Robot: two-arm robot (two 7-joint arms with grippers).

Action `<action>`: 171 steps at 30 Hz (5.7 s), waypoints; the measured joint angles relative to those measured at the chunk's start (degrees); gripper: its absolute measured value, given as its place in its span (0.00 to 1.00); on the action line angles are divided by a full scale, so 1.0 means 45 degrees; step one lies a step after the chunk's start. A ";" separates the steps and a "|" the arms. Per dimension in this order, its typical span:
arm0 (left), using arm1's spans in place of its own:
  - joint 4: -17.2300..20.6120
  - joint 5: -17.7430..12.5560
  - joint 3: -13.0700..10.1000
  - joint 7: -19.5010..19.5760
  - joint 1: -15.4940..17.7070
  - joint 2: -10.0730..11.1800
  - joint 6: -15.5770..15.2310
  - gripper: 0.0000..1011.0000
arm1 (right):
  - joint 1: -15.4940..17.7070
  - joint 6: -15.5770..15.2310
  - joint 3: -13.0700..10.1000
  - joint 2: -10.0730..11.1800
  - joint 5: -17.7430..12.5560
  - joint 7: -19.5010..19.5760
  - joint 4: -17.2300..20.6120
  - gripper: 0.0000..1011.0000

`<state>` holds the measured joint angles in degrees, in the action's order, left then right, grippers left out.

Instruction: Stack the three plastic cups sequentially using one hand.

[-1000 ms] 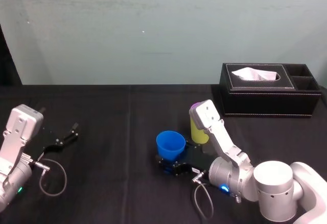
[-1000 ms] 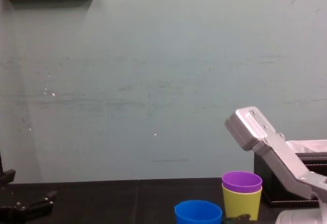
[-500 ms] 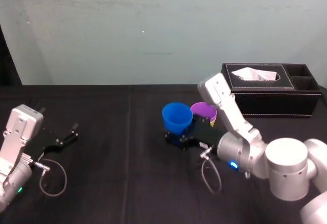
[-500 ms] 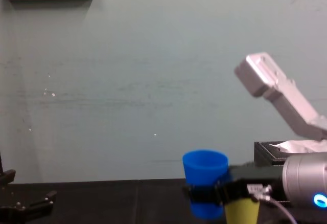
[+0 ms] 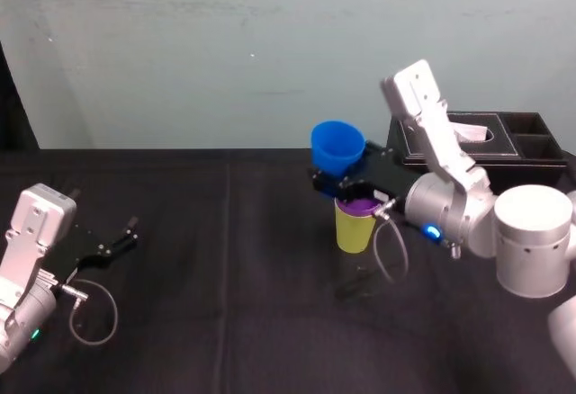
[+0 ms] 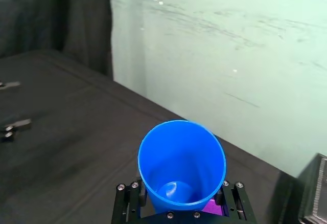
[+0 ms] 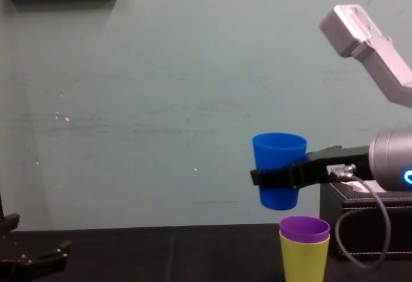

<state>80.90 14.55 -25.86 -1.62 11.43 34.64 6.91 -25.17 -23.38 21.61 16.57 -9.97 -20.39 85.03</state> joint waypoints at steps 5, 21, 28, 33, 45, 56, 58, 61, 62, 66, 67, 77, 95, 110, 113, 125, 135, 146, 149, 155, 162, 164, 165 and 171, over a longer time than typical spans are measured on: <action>-0.0001 0.0000 0.0000 0.0000 0.0000 0.0000 0.0000 0.99 | -0.0388 -0.0383 -0.0213 -0.0105 -0.0131 0.0175 -0.0418 0.71; 0.0000 0.0000 0.0000 0.0000 0.0000 0.0000 0.0000 0.99 | -0.0512 -0.0698 -0.0347 -0.0197 -0.0108 0.0427 -0.1004 0.71; -0.0001 0.0000 0.0000 0.0000 0.0000 0.0000 0.0000 0.99 | -0.0570 -0.0660 -0.0388 -0.0262 -0.0049 0.0463 -0.1309 0.71; 0.0000 0.0000 0.0000 0.0000 0.0000 0.0000 0.0000 0.99 | -0.0635 -0.0572 -0.0430 -0.0323 -0.0004 0.0473 -0.1560 0.71; 0.0000 0.0000 0.0001 0.0000 0.0000 0.0000 0.0000 0.99 | -0.0617 -0.0561 -0.0457 -0.0366 0.0072 0.0463 -0.1704 0.71; 0.0000 0.0000 0.0000 0.0000 0.0000 0.0000 0.0000 0.99 | -0.0484 -0.0557 -0.0499 -0.0398 0.0122 0.0454 -0.1780 0.71; 0.0000 0.0000 0.0000 0.0000 0.0001 0.0000 0.0000 0.99 | -0.0463 -0.0540 -0.0518 -0.0412 0.0120 0.0438 -0.1826 0.71; 0.0000 0.0001 0.0000 0.0000 0.0000 0.0000 -0.0001 0.99 | -0.0453 -0.0528 -0.0532 -0.0416 0.0114 0.0428 -0.1849 0.71; 0.0000 0.0000 0.0000 0.0000 0.0000 0.0000 0.0000 0.99 | -0.0452 -0.0526 -0.0533 -0.0416 0.0114 0.0428 -0.1850 0.71; 0.0000 -0.0001 0.0000 0.0000 0.0000 0.0000 0.0000 0.99 | -0.0453 -0.0524 -0.0525 -0.0416 0.0113 0.0425 -0.1843 0.71; 0.0000 0.0000 0.0000 0.0000 0.0000 0.0000 0.0000 0.99 | -0.0453 -0.0524 -0.0523 -0.0414 0.0113 0.0425 -0.1839 0.71; -0.0001 0.0000 0.0000 0.0000 0.0001 0.0000 0.0000 0.99 | -0.0459 -0.0524 -0.0509 -0.0408 0.0112 0.0424 -0.1820 0.94; 0.0000 0.0000 0.0000 0.0000 0.0000 0.0000 0.0000 0.99 | -0.0373 -0.0345 -0.0534 -0.0400 0.0116 0.0435 -0.1713 0.99; -0.0001 0.0000 0.0000 0.0000 0.0000 0.0000 0.0000 0.99 | 0.1978 0.2383 -0.1617 -0.0030 -0.0397 0.1018 -0.0111 0.99; 0.0000 -0.0001 0.0000 0.0000 0.0000 0.0000 0.0000 0.99 | 0.2533 0.2858 -0.1823 -0.0049 -0.0394 0.1349 0.0083 0.99; -0.0001 0.0000 0.0000 0.0000 0.0000 0.0000 0.0000 0.99 | 0.3942 0.5452 -0.1975 -0.0610 0.0550 0.2261 -0.0494 0.99; -0.0001 -0.0001 0.0000 0.0000 0.0000 0.0000 0.0000 0.99 | 0.4049 0.5995 -0.2031 -0.0762 0.0878 0.2424 -0.0659 0.99; -0.0001 0.0000 0.0000 0.0000 0.0000 0.0000 0.0000 0.99 | 0.4041 0.5930 -0.2019 -0.0744 0.0828 0.2413 -0.0645 0.99; 0.0000 0.0000 0.0000 0.0000 0.0000 0.0000 0.0000 0.99 | 0.4039 0.5919 -0.2015 -0.0743 0.0823 0.2413 -0.0641 0.99; -0.0001 0.0000 0.0000 0.0000 0.0000 0.0000 0.0000 0.99 | 0.4033 0.5903 -0.2009 -0.0736 0.0813 0.2412 -0.0634 0.99; 0.0000 0.0000 0.0000 0.0000 0.0000 0.0000 0.0000 0.99 | 0.4030 0.5890 -0.2008 -0.0728 0.0804 0.2411 -0.0630 0.99; -0.0001 0.0000 0.0000 0.0000 0.0000 0.0000 0.0000 0.99 | 0.4031 0.5887 -0.2008 -0.0727 0.0801 0.2411 -0.0630 0.99; -0.0001 0.0000 0.0000 -0.0001 0.0001 0.0000 0.0000 0.99 | 0.4030 0.5885 -0.2008 -0.0727 0.0798 0.2410 -0.0630 0.99; -0.0001 0.0000 0.0000 0.0000 0.0000 0.0000 0.0000 0.99 | 0.4030 0.5877 -0.2008 -0.0727 0.0793 0.2407 -0.0630 0.99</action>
<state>80.90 14.55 -25.86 -1.62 11.43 34.65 6.91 -7.03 3.07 12.58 13.30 -6.41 -9.56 82.20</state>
